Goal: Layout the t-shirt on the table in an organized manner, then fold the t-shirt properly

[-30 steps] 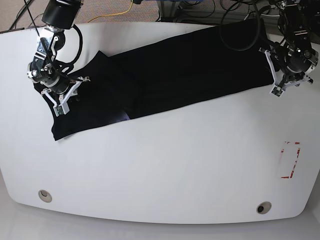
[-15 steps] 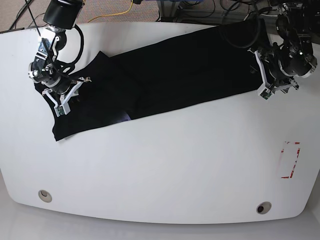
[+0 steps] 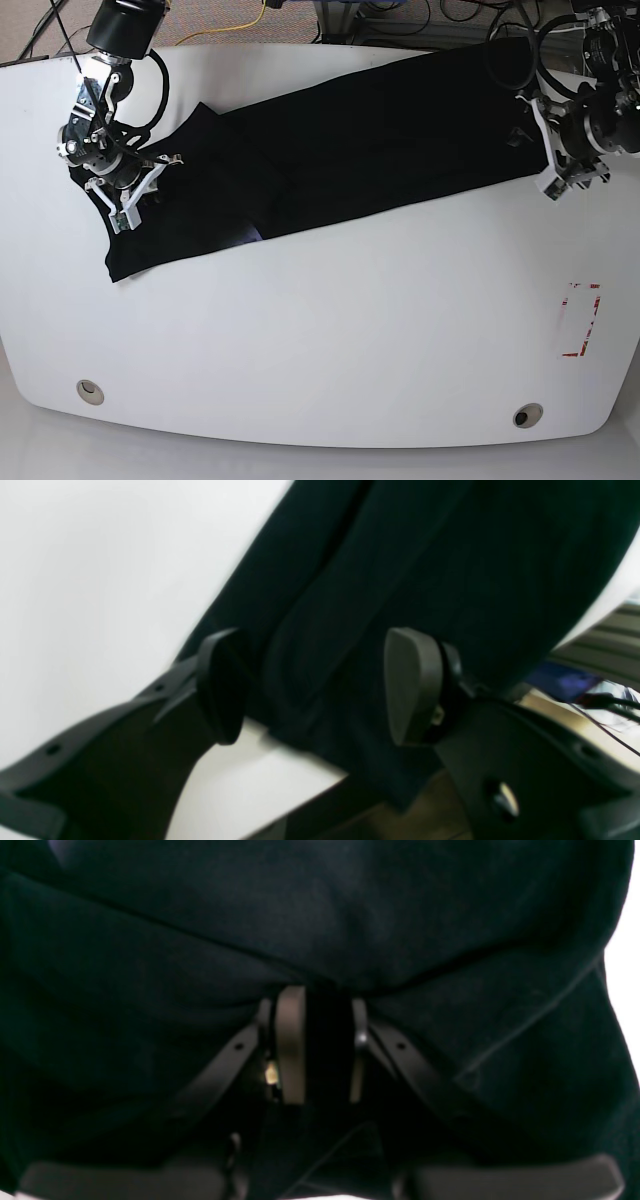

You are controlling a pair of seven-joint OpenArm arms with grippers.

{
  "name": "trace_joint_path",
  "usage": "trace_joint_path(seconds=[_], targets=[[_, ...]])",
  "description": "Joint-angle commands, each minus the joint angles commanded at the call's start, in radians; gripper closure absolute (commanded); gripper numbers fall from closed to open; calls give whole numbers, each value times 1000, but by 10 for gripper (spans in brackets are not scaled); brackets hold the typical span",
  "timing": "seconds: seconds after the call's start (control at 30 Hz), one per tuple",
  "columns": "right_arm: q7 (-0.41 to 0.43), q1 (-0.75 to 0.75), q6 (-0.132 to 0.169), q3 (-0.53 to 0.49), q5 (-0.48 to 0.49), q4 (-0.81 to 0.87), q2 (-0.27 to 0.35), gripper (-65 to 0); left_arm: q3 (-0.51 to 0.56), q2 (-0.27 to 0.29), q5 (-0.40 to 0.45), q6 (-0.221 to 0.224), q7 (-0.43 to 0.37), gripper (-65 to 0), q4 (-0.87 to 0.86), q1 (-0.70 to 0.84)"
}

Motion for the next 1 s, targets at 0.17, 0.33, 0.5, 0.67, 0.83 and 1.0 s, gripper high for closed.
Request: trace_joint_path(seconds=[0.17, 0.33, 0.5, 0.67, 0.83, 1.0], targets=[[0, -2, 0, 0, 2, 0, 0, -116, -106, 44, 0, 0, -2, -390, -52, -26], [0, -5, 0, 0, 3, 0, -2, -116, -170, 95, 2, 0, -2, -379, -124, -77], [0, -6, 0, 0, 3, 0, -2, -116, -153, 129, 2, 0, -3, -242, -176, -94], [0, -6, 0, 2, 3, 0, -2, -116, -68, 132, 2, 0, -3, -169, -221, -114], [0, -6, 0, 2, 3, 0, -2, -116, -6, 126, 0, 0, 3, -169, -192, -80], [0, -6, 0, 2, 3, 2, -2, -116, 37, 80, -6, 0, 3, -169, -114, -3]])
